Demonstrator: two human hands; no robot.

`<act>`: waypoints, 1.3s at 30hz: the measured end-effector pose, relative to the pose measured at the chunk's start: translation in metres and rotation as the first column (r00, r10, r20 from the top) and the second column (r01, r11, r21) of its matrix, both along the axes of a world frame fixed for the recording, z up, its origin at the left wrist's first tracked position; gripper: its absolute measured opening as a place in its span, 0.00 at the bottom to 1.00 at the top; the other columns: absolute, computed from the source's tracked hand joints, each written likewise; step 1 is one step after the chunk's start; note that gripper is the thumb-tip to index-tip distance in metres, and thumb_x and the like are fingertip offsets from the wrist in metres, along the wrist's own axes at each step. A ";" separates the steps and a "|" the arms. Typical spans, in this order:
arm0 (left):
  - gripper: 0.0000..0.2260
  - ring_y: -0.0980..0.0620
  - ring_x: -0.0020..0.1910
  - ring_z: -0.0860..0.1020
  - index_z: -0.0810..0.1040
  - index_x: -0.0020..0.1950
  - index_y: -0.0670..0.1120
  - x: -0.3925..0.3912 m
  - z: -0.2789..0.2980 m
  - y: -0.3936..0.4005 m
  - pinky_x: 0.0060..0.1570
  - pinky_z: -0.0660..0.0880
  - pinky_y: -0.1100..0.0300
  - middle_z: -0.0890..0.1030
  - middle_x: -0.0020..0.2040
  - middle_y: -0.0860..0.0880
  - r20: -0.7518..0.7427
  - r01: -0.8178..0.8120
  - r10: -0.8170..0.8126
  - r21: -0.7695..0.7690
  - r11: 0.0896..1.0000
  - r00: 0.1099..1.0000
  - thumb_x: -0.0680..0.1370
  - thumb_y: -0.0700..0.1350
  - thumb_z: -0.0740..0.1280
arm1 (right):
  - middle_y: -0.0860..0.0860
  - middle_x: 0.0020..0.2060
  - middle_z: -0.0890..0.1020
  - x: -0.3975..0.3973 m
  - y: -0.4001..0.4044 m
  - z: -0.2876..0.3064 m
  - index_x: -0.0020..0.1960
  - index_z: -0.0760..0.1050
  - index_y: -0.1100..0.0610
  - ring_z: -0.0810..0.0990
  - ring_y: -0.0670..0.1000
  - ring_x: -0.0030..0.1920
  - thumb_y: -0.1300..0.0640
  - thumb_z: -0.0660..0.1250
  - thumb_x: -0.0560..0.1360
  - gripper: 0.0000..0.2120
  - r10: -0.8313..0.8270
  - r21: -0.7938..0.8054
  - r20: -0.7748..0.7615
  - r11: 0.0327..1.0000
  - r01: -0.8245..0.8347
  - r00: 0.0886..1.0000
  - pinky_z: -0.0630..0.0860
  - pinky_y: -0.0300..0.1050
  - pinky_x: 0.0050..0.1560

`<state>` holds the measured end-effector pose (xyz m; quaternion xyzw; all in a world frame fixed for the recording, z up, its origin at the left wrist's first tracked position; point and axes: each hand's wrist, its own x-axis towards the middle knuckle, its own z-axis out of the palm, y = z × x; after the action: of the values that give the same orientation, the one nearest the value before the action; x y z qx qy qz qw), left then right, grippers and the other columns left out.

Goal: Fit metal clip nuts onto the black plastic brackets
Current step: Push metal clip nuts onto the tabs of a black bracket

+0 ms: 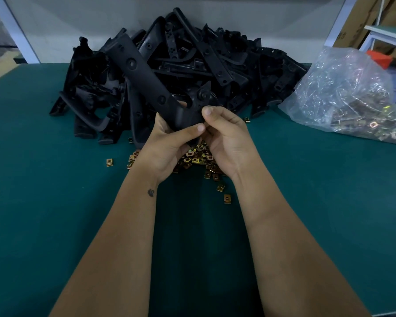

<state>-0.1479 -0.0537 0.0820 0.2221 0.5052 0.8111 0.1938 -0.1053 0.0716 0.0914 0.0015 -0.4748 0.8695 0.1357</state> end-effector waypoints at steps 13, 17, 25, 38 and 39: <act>0.26 0.51 0.59 0.81 0.71 0.65 0.48 -0.003 -0.002 -0.001 0.52 0.80 0.58 0.84 0.56 0.50 -0.023 -0.039 0.038 -0.052 0.998 0.999 0.70 0.35 0.74 | 0.47 0.30 0.76 -0.002 -0.006 0.000 0.29 0.78 0.52 0.76 0.45 0.36 0.65 0.67 0.77 0.19 -0.064 0.178 0.016 0.982 0.060 0.998 0.75 0.42 0.43; 0.20 0.51 0.56 0.83 0.74 0.65 0.44 -0.002 -0.003 0.007 0.48 0.79 0.61 0.85 0.54 0.49 0.059 -0.126 0.126 -0.002 0.992 0.990 0.75 0.31 0.70 | 0.53 0.36 0.80 -0.006 -0.018 0.002 0.40 0.81 0.56 0.80 0.49 0.45 0.61 0.70 0.76 0.07 -0.280 0.295 0.057 0.922 0.252 0.958 0.78 0.48 0.57; 0.21 0.47 0.55 0.83 0.74 0.65 0.45 0.000 -0.003 0.014 0.50 0.80 0.57 0.85 0.55 0.46 0.097 -0.197 0.193 0.032 0.980 0.976 0.75 0.30 0.70 | 0.44 0.37 0.83 -0.006 -0.024 -0.003 0.44 0.81 0.54 0.80 0.37 0.39 0.55 0.75 0.72 0.04 -0.522 0.508 -0.052 0.720 0.473 0.851 0.74 0.29 0.38; 0.20 0.48 0.54 0.84 0.76 0.61 0.47 -0.001 -0.007 0.016 0.49 0.80 0.57 0.85 0.53 0.47 0.054 -0.186 0.184 0.035 0.982 0.981 0.74 0.29 0.70 | 0.47 0.42 0.82 -0.006 -0.022 -0.003 0.45 0.82 0.56 0.80 0.45 0.45 0.52 0.71 0.75 0.08 -0.562 0.721 -0.166 0.490 0.489 0.810 0.77 0.43 0.48; 0.19 0.47 0.55 0.83 0.76 0.61 0.45 -0.002 -0.006 0.015 0.50 0.80 0.56 0.85 0.54 0.46 0.055 -0.200 0.198 0.038 0.979 0.979 0.74 0.29 0.70 | 0.48 0.43 0.82 -0.006 -0.022 -0.003 0.46 0.82 0.56 0.80 0.44 0.46 0.52 0.70 0.76 0.07 -0.531 0.721 -0.153 0.517 0.461 0.834 0.77 0.42 0.49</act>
<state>-0.1499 -0.0391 0.0756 0.1536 0.5021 0.8427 0.1195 -0.1113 0.0500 0.0886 -0.1176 -0.7676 0.5274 0.3447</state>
